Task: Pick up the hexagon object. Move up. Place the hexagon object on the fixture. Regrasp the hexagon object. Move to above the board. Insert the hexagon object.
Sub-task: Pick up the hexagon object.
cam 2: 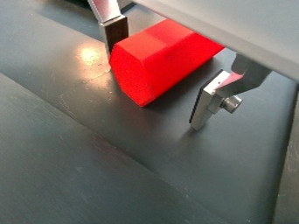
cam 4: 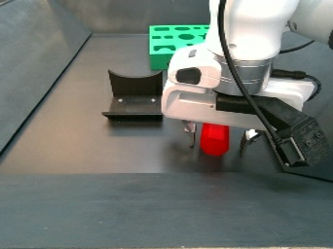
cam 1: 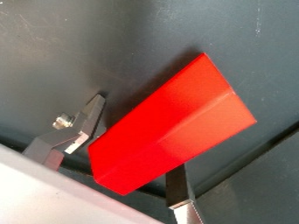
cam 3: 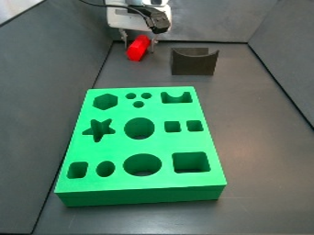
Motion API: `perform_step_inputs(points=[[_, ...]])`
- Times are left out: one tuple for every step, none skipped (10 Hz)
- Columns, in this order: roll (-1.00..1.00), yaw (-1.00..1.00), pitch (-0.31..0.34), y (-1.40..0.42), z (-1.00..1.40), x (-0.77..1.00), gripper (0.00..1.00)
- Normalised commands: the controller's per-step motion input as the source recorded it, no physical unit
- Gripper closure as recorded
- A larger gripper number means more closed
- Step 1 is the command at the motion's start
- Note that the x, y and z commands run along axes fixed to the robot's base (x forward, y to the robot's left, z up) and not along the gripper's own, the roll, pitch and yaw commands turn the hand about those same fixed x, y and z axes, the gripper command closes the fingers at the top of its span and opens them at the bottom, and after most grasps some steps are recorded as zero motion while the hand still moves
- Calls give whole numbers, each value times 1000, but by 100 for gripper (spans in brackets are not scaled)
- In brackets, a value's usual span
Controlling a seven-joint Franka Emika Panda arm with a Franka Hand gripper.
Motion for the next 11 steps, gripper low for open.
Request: perform_step_inputs(points=[[0, 0, 0, 0, 0, 0, 100], [0, 0, 0, 0, 0, 0, 100], [0, 0, 0, 0, 0, 0, 100], [0, 0, 0, 0, 0, 0, 100], [0, 0, 0, 0, 0, 0, 100], [0, 0, 0, 0, 0, 0, 100], [0, 0, 0, 0, 0, 0, 100], [0, 0, 0, 0, 0, 0, 100], [0, 0, 0, 0, 0, 0, 100], [0, 0, 0, 0, 0, 0, 100], [0, 0, 0, 0, 0, 0, 100]])
